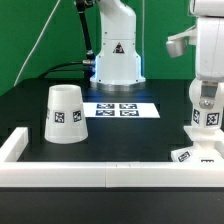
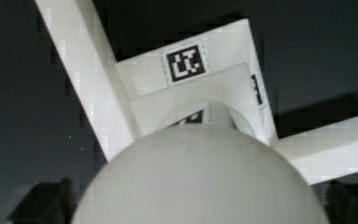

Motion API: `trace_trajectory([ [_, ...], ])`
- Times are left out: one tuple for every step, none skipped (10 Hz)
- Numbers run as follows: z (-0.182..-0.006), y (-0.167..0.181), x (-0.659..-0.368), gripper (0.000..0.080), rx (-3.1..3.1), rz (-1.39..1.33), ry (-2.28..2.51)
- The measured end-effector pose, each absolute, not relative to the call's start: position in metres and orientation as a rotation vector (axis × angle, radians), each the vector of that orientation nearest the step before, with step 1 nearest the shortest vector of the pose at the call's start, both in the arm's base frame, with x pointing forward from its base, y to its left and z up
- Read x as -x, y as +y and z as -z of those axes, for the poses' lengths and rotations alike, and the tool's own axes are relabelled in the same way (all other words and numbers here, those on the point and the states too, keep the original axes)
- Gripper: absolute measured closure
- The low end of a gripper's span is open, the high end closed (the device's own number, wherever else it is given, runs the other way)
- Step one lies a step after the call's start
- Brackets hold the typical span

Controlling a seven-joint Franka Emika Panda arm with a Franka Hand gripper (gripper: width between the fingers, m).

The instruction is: Assemble lamp

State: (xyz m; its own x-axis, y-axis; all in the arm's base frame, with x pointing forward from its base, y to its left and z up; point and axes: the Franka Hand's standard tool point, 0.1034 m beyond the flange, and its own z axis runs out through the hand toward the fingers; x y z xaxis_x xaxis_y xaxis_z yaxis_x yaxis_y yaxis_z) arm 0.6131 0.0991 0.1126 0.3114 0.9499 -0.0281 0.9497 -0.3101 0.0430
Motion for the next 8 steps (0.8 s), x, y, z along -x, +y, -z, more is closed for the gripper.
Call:
trace_trajectory([
  [-0.1126, 0.099, -0.6131, 0.0224, -2.507, -0.004, 1.807],
  [-0.1125, 0.0988, -0.6131, 0.0223, -2.521, -0.005, 1.787],
  [-0.1125, 0.0981, -0.6132, 0.0223, -2.523, -0.005, 1.785],
  [-0.1128, 0.0968, -0.6136, 0.0223, -2.619, -0.017, 1.654],
  [-0.1124, 0.0965, -0.6128, 0.0223, -2.713, -0.026, 1.5],
  [-0.1122, 0.0966, -0.6122, 0.0223, -2.772, -0.036, 1.391],
  [-0.1121, 0.0963, -0.6114, 0.0223, -2.839, -0.05, 1.268],
  [-0.1118, 0.0965, -0.6113, 0.0223, -2.917, -0.068, 1.103],
])
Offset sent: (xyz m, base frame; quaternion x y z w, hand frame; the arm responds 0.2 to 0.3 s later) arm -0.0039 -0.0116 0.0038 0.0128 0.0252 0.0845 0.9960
